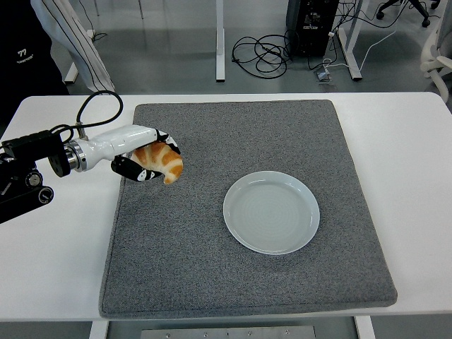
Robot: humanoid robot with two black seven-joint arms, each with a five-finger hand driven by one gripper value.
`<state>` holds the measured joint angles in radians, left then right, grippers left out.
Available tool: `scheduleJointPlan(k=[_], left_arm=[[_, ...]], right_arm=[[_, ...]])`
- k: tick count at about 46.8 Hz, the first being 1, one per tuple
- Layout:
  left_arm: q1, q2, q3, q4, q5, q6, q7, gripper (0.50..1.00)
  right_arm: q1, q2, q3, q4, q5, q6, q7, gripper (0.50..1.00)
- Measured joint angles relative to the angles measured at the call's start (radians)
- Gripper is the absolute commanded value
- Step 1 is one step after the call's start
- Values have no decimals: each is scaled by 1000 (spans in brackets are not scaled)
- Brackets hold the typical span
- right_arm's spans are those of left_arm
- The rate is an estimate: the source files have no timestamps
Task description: Place the bread on the plate
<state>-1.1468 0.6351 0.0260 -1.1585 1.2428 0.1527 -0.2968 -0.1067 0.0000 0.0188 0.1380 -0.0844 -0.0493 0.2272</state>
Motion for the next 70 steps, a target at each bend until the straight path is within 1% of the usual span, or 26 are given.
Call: scheduleJointPlan(k=[9,26,38,48,56,70], left_arm=[[-79,28,-3,-1,-14,-7,-1,500],[-209,44,1,4,-62,-33,0,500],[-264,71,1,3,-65,-59,1,500],[-266,69,3,0,-64,-61,1,500],[-263,36,3,0,-63,-61,1,500],[-261,-116,7,0,-65,-59,13,500]], right_arm=[[0,0,0,0,0,0,0,1000],[0,0,0,0,0,0,0,1000],[0,0,0,0,0,0,0,1000],[0,0,0,0,0,0,0,1000],[0,0,0,0,0,0,0,1000],[-1,0,-1,0,0,0,0,1000]])
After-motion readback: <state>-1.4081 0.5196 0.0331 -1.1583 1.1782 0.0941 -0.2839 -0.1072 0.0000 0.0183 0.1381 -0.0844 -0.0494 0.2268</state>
